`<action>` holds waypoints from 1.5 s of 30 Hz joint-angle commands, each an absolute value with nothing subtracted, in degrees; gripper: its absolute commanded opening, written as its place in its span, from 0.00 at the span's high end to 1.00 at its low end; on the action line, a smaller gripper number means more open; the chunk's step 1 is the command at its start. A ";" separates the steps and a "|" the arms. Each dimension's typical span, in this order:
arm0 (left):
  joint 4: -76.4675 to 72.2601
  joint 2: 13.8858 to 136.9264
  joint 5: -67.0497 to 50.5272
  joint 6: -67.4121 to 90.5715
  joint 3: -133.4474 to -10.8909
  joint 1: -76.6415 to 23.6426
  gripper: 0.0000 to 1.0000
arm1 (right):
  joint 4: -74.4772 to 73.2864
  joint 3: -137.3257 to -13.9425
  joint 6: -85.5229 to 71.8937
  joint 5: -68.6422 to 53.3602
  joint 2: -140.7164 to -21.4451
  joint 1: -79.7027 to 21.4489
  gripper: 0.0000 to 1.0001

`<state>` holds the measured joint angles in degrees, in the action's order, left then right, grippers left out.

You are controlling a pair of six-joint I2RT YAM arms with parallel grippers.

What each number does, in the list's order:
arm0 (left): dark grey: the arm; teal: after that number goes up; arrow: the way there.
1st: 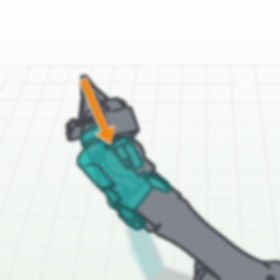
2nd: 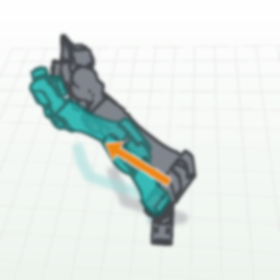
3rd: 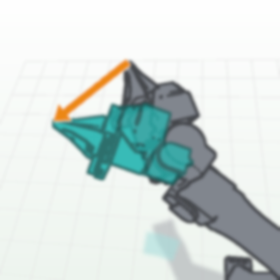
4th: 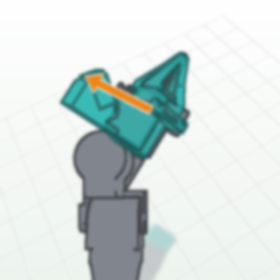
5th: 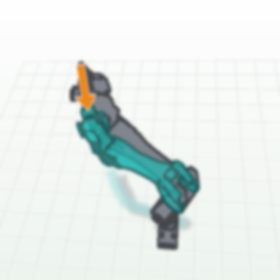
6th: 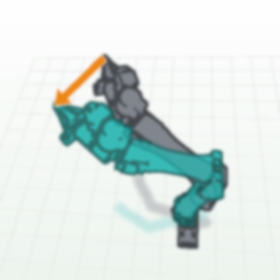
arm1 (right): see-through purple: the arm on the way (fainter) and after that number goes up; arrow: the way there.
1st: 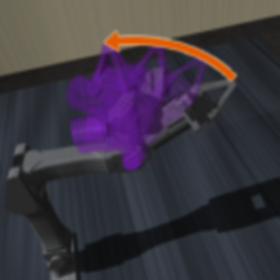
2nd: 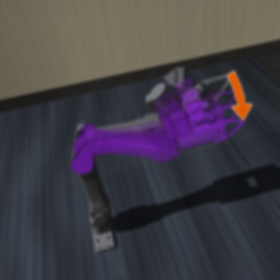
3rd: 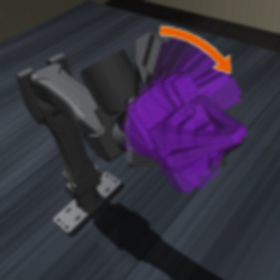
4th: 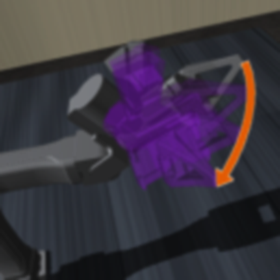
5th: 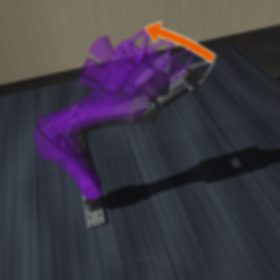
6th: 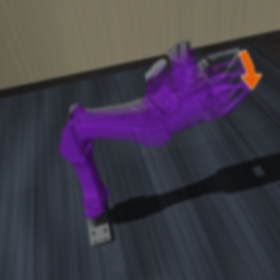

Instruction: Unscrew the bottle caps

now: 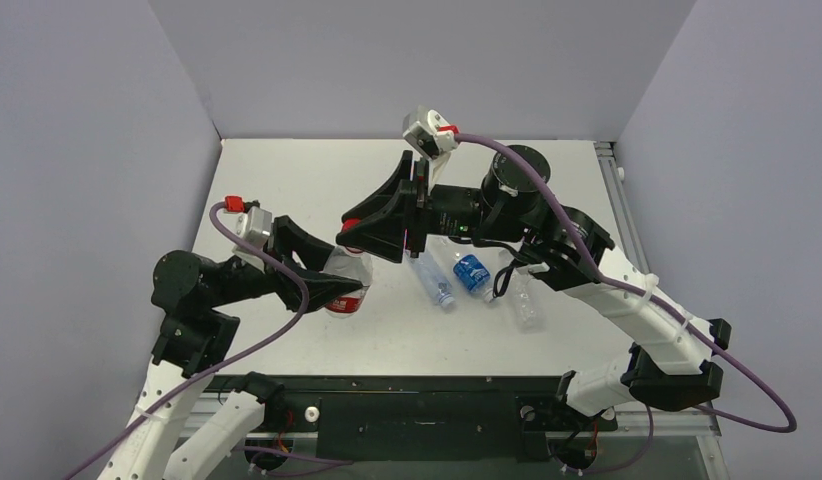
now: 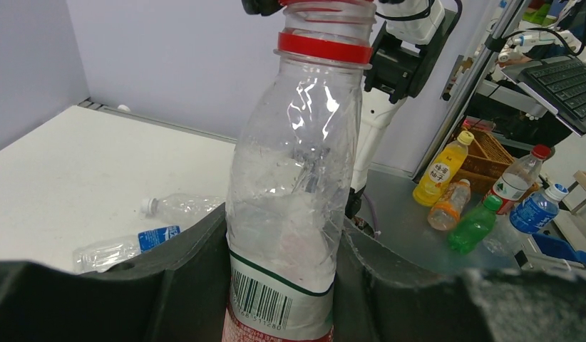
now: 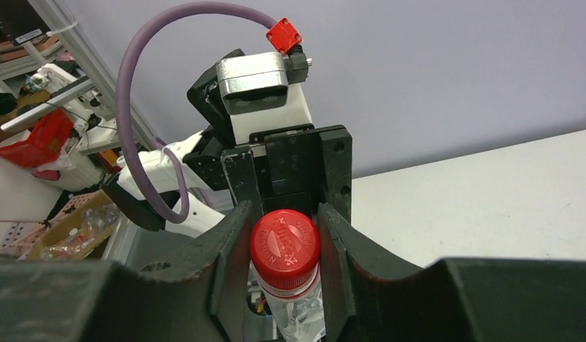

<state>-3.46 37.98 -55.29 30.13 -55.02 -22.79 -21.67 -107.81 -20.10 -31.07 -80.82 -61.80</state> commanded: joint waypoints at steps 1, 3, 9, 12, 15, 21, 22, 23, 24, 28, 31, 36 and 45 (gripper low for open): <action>-3.16 38.78 -55.58 28.80 -55.41 -22.85 0.79 | -20.67 -107.74 -19.45 -28.20 -79.37 -61.54 1.00; -2.47 38.56 -56.62 27.44 -54.57 -22.85 0.79 | -22.04 -109.45 -18.82 -26.86 -78.70 -60.17 1.00; 1.35 36.89 -57.57 22.27 -52.43 -22.85 0.79 | -20.84 -108.38 -23.33 -25.64 -75.05 -49.19 1.00; 2.65 36.04 -56.66 20.93 -52.12 -22.77 0.79 | -18.58 -102.27 -25.64 -24.18 -72.87 -46.00 1.00; 3.60 35.08 -54.49 19.50 -52.46 -22.76 0.79 | -18.42 -92.93 -25.70 -19.29 -72.02 -45.53 1.00; 2.69 32.29 -38.27 15.48 -53.42 -22.76 0.82 | -15.51 -77.01 -25.69 -8.86 -73.42 -49.07 1.00; 2.53 31.78 -35.97 14.99 -53.78 -22.76 0.83 | -14.84 -74.62 -25.30 -7.50 -74.78 -50.94 1.00; 2.19 31.58 -31.14 14.16 -53.96 -22.76 0.82 | -14.32 -73.44 -25.13 -5.04 -75.58 -51.88 1.00; 2.02 31.27 -28.89 13.85 -54.25 -22.76 0.81 | -13.01 -71.47 -25.05 -3.97 -77.47 -54.04 1.00; 2.18 31.36 -17.49 13.04 -54.85 -22.68 0.79 | -7.74 -67.34 -25.88 2.39 -84.41 -58.93 1.00; 3.83 31.68 -12.75 13.33 -54.73 -22.61 0.79 | -0.29 -64.57 -27.60 4.87 -88.58 -61.09 1.00; 5.75 31.68 -8.56 13.90 -54.61 -22.51 0.79 | 8.75 -60.73 -28.02 10.55 -95.20 -63.52 1.00; 7.06 32.25 -7.84 13.73 -56.64 -22.26 0.79 | 15.50 -60.03 -28.35 16.10 -106.00 -66.44 0.93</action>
